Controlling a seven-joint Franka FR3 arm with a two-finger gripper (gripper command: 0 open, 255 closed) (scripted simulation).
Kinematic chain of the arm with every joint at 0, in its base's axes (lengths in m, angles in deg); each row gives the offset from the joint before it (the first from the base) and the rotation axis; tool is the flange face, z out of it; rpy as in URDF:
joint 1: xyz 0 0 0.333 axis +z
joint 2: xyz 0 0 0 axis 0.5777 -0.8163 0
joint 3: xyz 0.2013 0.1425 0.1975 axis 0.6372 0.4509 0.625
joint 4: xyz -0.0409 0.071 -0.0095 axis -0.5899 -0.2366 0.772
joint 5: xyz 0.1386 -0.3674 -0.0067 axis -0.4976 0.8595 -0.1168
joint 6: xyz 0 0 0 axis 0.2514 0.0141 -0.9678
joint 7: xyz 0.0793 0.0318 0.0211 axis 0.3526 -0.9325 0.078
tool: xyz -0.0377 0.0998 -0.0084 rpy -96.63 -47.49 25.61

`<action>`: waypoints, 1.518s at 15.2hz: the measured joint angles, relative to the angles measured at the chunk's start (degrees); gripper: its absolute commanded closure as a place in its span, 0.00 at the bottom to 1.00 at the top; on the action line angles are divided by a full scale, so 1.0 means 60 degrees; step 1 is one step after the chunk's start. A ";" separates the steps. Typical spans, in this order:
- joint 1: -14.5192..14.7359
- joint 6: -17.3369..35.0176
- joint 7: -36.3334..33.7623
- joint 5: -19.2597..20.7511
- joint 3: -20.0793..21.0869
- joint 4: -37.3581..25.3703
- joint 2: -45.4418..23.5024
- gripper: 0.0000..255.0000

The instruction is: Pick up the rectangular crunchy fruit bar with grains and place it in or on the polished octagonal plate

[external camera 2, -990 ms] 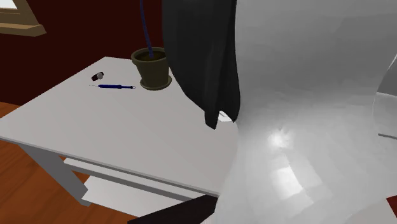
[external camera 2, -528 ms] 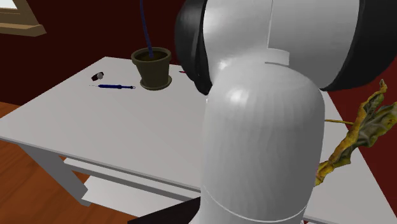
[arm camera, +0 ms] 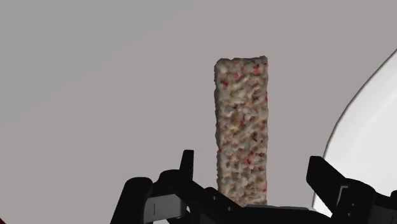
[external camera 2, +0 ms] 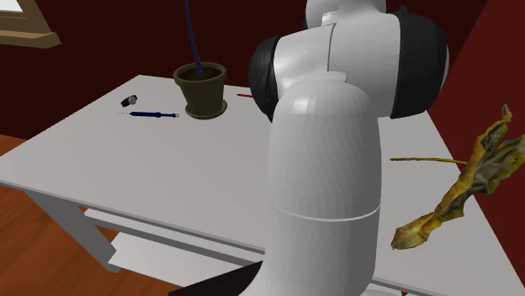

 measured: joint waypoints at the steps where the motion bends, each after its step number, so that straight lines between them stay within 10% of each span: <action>1: -0.0005 0.0092 0.0019 -0.0021 0.0013 0.0048 -0.0048 0.00; 11: 0.0041 0.0636 0.0074 -0.0079 0.0049 0.0533 -0.0119 0.00; 12: 0.0041 0.0636 0.0074 -0.0079 0.0049 0.0533 -0.0119 1.00; 23: 0.0039 0.0584 0.0067 -0.0068 0.0039 0.0482 -0.0090 1.00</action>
